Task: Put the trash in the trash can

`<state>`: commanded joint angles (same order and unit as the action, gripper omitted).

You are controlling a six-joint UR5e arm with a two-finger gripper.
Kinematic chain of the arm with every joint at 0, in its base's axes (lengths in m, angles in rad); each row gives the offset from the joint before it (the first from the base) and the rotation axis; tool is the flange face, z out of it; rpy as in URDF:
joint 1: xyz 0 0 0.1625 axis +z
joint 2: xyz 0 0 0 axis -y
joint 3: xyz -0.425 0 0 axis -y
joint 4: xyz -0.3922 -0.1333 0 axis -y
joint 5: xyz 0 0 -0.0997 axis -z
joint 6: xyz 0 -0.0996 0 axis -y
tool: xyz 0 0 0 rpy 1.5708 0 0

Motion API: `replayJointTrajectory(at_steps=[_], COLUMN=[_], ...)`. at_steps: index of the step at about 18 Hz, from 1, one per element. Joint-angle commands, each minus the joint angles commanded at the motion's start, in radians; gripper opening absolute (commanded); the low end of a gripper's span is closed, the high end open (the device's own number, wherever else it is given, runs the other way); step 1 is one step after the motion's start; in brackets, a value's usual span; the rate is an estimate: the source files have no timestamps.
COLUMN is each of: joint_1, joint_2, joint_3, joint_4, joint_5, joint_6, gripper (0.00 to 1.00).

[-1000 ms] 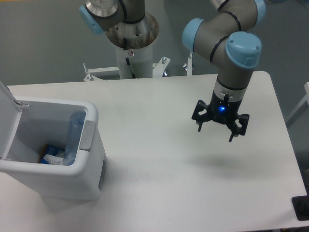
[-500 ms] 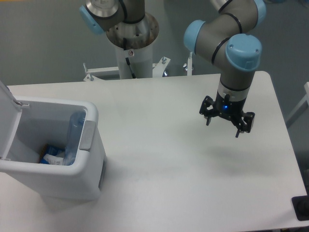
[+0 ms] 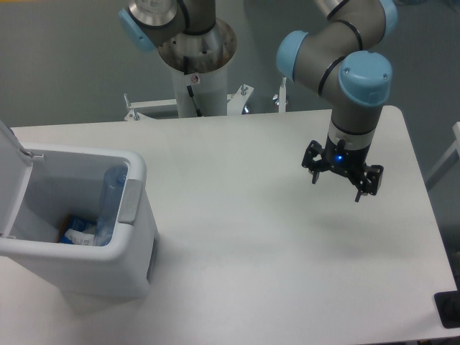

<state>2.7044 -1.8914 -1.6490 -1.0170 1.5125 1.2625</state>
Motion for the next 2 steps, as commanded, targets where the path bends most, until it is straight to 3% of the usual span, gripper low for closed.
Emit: replayJointTrajectory(at_steps=[2], joint_1=[0.000], joint_2=[0.000], joint_3=[0.000], joint_4=[0.000], joint_5=[0.000], joint_6=[0.000], gripper=[1.00])
